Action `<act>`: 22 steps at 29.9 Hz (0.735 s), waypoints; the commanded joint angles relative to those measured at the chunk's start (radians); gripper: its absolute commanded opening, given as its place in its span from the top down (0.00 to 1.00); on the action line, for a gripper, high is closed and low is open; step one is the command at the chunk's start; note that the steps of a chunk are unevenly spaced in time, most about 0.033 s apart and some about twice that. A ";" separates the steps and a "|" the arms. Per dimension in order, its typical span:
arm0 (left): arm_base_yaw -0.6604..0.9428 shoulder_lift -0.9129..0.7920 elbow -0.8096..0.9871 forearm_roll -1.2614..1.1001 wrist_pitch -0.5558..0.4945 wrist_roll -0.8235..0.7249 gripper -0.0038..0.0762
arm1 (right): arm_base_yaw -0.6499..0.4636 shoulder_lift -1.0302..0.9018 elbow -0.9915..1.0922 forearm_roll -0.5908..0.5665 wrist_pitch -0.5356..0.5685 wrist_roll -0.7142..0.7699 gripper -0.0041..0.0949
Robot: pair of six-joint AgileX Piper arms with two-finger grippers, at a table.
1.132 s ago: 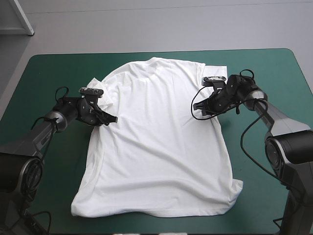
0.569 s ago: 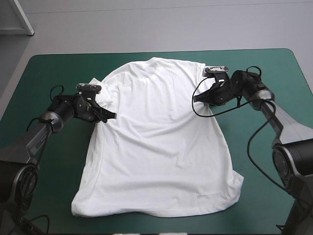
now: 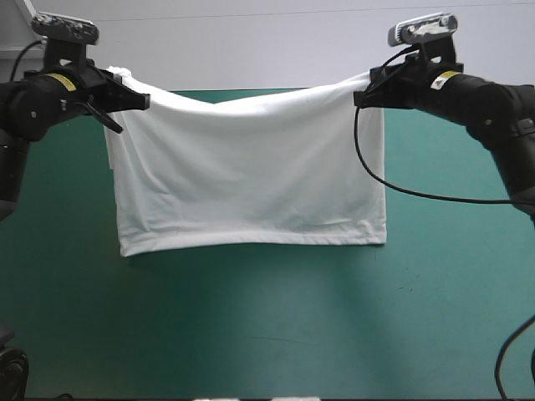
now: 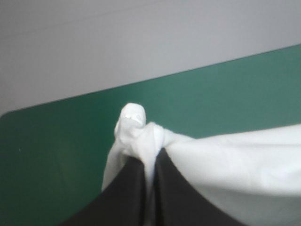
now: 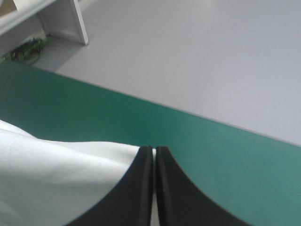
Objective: Fold the cloth
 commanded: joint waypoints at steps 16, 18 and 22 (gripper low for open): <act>-0.005 -0.014 -0.414 0.000 0.129 0.036 0.93 | -0.001 -0.094 -0.312 -0.025 0.025 -0.010 0.98; -0.005 0.011 -0.414 0.000 0.095 0.051 0.93 | -0.001 -0.063 -0.312 -0.025 -0.002 -0.016 0.98; -0.005 0.072 -0.414 -0.009 0.012 0.053 0.93 | -0.001 0.011 -0.312 -0.021 -0.073 -0.016 0.98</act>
